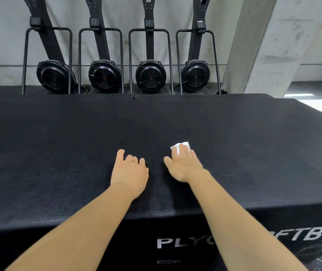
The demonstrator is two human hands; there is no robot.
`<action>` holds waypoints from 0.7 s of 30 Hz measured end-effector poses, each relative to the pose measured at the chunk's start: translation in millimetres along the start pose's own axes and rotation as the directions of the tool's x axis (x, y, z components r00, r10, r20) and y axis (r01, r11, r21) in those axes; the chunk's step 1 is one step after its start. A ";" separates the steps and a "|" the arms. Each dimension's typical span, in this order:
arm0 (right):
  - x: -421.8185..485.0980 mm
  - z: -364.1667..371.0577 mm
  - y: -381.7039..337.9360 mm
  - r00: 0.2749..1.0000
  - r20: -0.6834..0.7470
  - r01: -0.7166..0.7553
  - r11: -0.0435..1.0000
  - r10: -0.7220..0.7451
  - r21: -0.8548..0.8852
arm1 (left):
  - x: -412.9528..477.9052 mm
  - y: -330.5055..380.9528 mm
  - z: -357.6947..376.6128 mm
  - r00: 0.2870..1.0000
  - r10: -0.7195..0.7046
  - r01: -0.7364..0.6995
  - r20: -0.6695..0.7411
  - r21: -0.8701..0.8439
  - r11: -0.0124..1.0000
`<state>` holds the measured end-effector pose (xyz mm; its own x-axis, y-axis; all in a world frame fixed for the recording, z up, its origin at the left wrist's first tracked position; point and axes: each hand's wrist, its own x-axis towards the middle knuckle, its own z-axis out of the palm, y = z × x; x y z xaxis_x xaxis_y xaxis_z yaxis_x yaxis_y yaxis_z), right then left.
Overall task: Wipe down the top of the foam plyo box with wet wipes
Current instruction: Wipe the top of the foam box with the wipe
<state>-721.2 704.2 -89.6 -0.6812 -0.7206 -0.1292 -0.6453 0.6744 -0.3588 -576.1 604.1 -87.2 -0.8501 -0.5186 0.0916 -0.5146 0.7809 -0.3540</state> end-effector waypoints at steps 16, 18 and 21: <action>36.0 -51.4 84.9 1.000 0.024 -0.013 0.999 0.014 -0.031 | 46.8 -7.3 -15.9 0.993 -0.100 0.101 -0.055 0.018 0.995; 45.0 -59.3 106.3 0.996 0.021 -0.083 0.996 0.083 -0.029 | 59.1 -12.3 -12.0 0.991 -0.124 0.124 -0.049 -0.002 0.992; 55.0 -62.2 120.4 0.983 0.029 -0.180 0.983 0.181 -0.018 | 78.7 -18.2 -5.2 0.988 -0.153 0.152 -0.021 -0.046 0.987</action>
<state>-857.9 755.8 -82.4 -0.7763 -0.5911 -0.2189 -0.5180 0.7961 -0.3129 -634.2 550.8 -68.7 -0.7633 -0.6248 0.1642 -0.6425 0.7079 -0.2932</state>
